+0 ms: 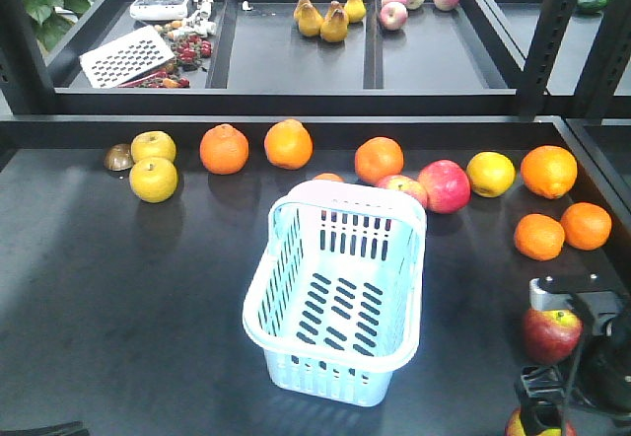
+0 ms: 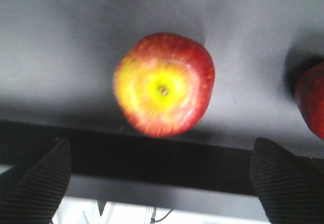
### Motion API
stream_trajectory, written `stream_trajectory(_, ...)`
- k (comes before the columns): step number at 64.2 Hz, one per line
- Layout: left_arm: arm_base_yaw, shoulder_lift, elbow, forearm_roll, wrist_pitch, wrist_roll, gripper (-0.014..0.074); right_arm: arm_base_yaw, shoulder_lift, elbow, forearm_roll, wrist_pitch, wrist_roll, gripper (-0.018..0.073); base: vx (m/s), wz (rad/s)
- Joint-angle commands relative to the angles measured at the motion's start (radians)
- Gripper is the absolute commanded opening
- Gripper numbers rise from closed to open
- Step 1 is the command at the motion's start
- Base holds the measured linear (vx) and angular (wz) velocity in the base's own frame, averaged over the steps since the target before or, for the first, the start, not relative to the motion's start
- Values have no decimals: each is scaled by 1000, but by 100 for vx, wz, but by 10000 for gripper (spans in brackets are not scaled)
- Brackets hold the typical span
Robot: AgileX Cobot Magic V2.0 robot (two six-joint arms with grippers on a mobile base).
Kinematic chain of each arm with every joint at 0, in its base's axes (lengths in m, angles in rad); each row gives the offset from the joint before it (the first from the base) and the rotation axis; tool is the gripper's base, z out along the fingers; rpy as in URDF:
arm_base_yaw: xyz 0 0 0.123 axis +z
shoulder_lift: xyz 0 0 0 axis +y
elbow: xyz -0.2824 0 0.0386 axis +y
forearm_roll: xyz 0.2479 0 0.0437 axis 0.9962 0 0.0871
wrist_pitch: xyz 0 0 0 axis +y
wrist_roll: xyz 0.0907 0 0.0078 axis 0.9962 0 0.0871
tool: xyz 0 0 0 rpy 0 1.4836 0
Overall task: Pick three apples into basket with both arms
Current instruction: 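Reach the right gripper to the red apple nearest the robot and grasp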
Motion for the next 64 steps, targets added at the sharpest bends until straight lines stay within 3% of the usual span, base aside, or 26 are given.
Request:
stream_trajectory(1, 1, 6, -24, -35, -62, -5, -6, 1, 22, -27, 7, -37, 4, 668, 0, 0)
stream_trajectory(44, 1, 6, -24, -35, -62, -5, -6, 1, 227, -27, 52, -143, -29, 629, 0, 0)
stream_trajectory(55, 1, 6, -24, -35, -62, -5, -6, 1, 272, -27, 50, -143, -34, 571, 0, 0)
stream_trajectory(64, 1, 6, -24, -35, -62, -5, -6, 1, 281, -27, 50, -136, -30, 465, 0, 0)
